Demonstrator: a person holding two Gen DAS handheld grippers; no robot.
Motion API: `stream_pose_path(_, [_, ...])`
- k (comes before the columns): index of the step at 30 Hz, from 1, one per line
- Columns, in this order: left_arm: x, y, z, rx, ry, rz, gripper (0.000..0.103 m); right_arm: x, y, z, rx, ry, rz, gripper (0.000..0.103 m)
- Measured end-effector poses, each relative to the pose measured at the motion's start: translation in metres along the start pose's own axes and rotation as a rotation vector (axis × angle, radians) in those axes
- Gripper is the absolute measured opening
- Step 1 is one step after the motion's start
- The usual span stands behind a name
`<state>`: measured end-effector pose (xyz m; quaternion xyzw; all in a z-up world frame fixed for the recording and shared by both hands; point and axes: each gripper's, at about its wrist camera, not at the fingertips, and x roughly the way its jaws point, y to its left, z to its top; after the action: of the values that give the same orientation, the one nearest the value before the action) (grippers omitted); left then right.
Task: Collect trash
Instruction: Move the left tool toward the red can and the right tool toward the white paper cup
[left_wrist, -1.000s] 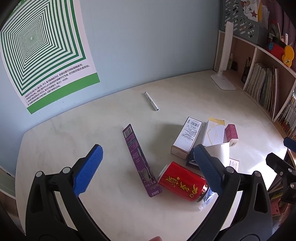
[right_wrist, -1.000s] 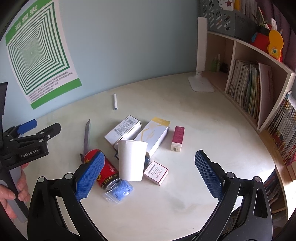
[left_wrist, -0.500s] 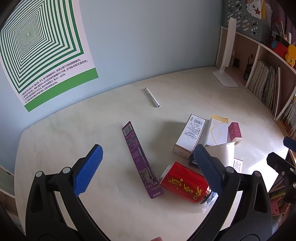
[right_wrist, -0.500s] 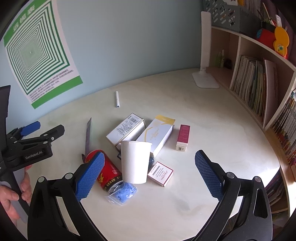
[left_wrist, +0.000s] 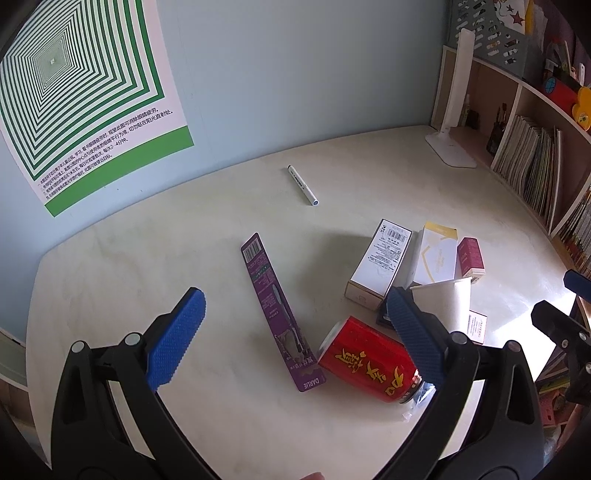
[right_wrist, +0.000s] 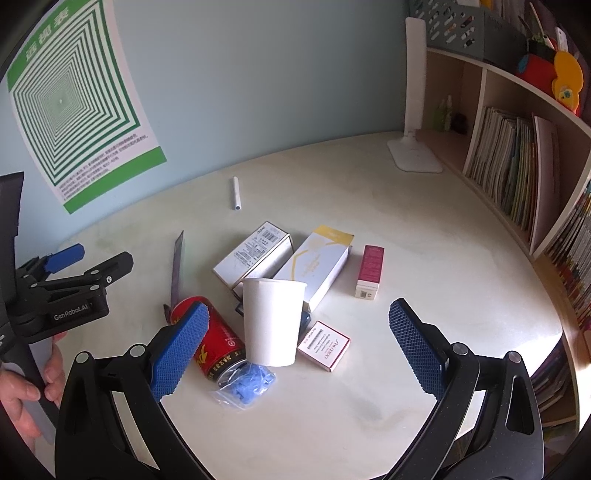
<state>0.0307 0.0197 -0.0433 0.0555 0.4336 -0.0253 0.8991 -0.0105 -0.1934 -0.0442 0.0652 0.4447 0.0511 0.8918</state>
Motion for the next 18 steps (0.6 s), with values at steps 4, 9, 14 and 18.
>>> stream_pose_path(4, [0.001,-0.001,-0.001,0.001,0.006,-0.001,0.096,0.001,-0.001,-0.001,0.002,0.007,-0.004,0.097])
stream_pose_path(9, [0.002,0.000,-0.001,0.001,0.011,-0.003,0.096,0.003,0.000,-0.003,0.000,0.011,0.000,0.097])
stream_pose_path(14, [0.004,0.001,-0.002,0.000,0.018,-0.010,0.096,0.006,0.002,-0.004,0.001,0.022,0.011,0.097])
stream_pose_path(18, [0.010,0.001,-0.003,0.008,0.036,-0.021,0.096,0.011,0.003,-0.006,0.005,0.034,0.036,0.097])
